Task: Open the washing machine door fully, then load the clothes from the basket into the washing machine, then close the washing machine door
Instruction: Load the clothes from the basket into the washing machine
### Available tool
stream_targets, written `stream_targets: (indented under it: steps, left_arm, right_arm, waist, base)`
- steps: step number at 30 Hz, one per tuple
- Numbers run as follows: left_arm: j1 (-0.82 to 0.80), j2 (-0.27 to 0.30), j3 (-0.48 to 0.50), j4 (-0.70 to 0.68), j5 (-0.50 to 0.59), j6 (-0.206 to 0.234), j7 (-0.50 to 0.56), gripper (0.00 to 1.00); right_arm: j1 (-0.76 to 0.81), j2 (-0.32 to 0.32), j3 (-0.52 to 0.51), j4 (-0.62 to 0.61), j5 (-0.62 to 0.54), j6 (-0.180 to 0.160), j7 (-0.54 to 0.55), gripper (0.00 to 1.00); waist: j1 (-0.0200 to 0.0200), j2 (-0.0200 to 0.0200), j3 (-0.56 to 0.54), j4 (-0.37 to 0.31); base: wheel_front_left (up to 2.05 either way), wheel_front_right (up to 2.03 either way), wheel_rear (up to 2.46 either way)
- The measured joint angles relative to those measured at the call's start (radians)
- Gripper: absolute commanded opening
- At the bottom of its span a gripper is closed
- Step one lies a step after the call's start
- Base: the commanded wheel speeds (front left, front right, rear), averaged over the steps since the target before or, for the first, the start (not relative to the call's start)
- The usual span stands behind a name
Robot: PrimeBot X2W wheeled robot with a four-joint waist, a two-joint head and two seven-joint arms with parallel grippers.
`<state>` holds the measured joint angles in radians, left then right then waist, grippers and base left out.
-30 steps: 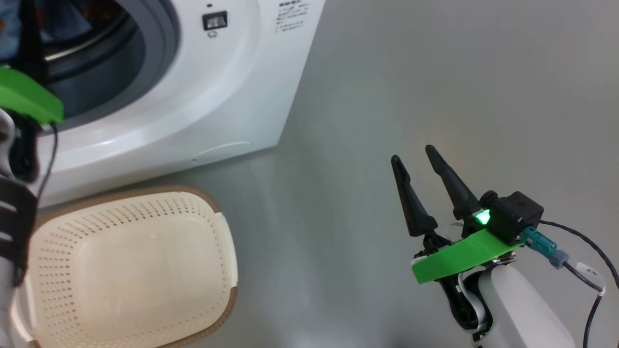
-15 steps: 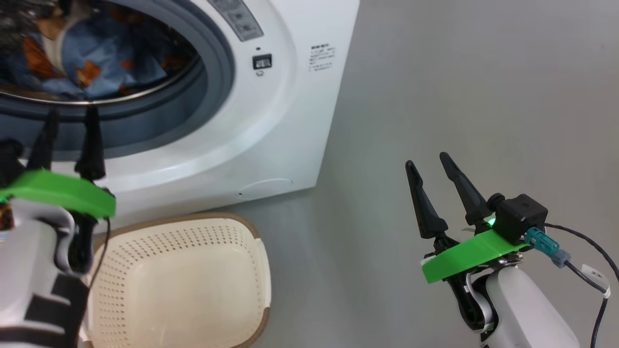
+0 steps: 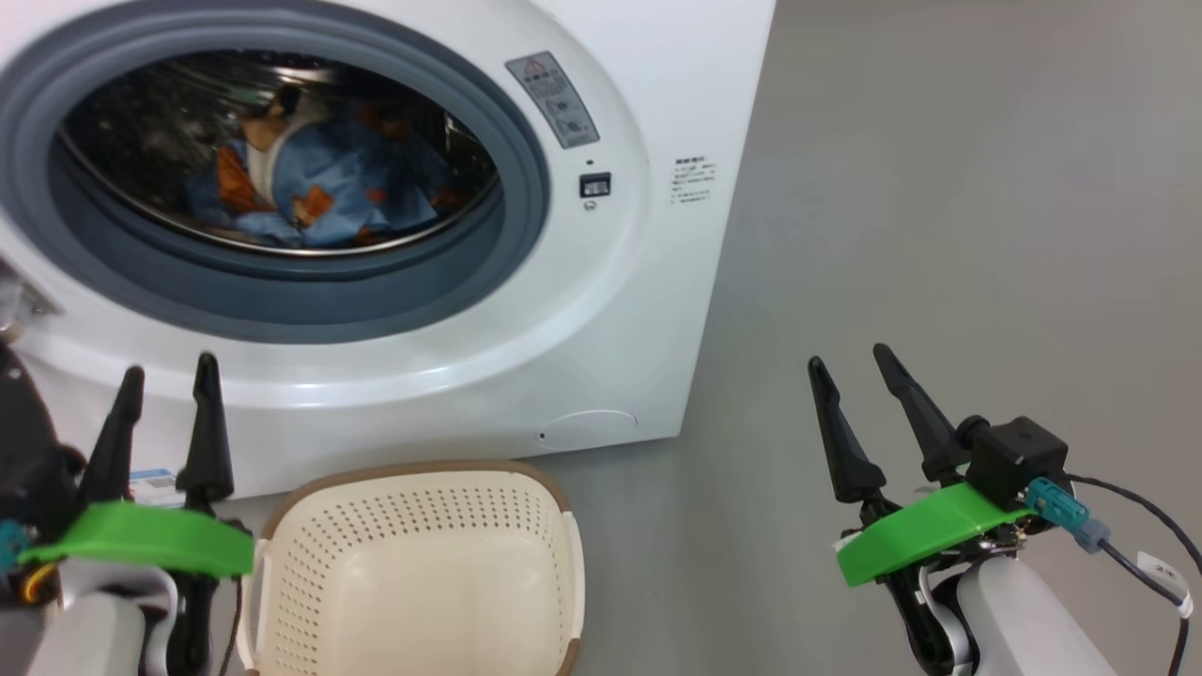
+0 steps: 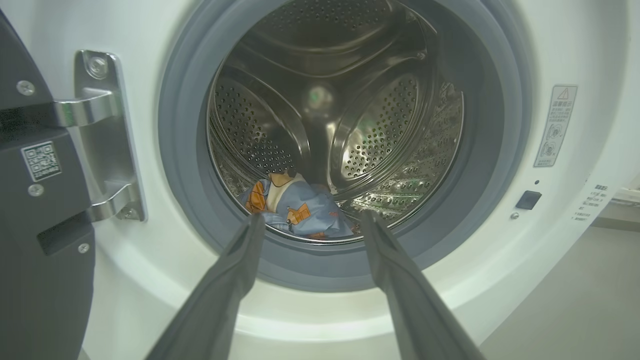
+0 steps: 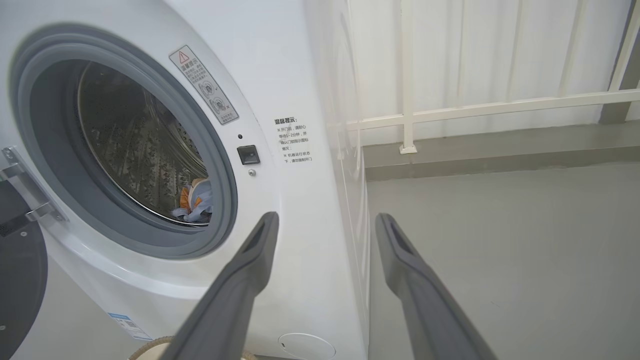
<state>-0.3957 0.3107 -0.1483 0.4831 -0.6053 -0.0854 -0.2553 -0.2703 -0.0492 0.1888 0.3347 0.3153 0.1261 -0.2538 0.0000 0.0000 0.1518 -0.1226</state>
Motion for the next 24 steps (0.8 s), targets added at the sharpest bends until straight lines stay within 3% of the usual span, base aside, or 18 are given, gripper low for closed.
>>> stream_targets:
  steps: [11,24]
  left_arm:
    - [0.199,-0.018,0.075,-0.158,0.035,0.025,0.0,1.0]
    - [0.32,-0.054,0.108,-0.246,0.062,0.065,0.0,1.0]
  right_arm:
    - [0.047,0.0,-0.021,0.0,-0.007,0.0,0.0,1.0]
    - [0.055,-0.011,-0.026,0.0,-0.007,0.0,0.0,1.0]
  waist:
    - [0.0,0.0,-0.068,0.034]
    - [0.0,0.0,-0.096,0.035]
  base:
    - [0.0,0.0,0.0]
    - [0.0,0.0,0.0]
